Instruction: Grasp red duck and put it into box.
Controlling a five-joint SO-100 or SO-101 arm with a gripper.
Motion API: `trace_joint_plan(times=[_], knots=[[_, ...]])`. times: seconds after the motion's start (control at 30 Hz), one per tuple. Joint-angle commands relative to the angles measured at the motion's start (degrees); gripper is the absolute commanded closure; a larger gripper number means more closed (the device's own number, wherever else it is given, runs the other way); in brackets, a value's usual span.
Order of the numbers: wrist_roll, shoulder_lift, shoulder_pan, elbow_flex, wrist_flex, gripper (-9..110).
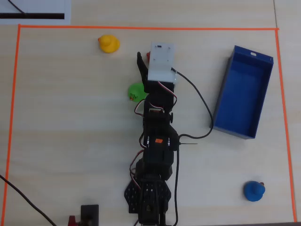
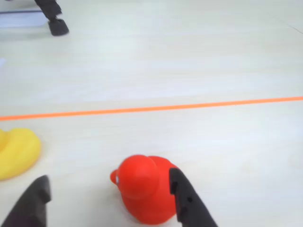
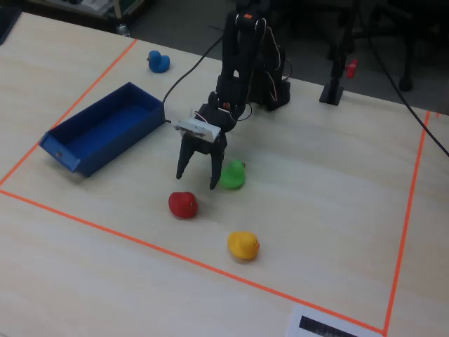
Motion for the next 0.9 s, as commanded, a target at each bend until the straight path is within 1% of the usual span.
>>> trace_joint_plan(times=[0.0,0.17,0.87], knots=[[-3.4,-0.6,0.0,-2.5,0.8,65],[-5.7,-3.5,-0.3,-5.0,2.0,65],[-6.3,-14.9,0.2,-13.9,1.6,67]])
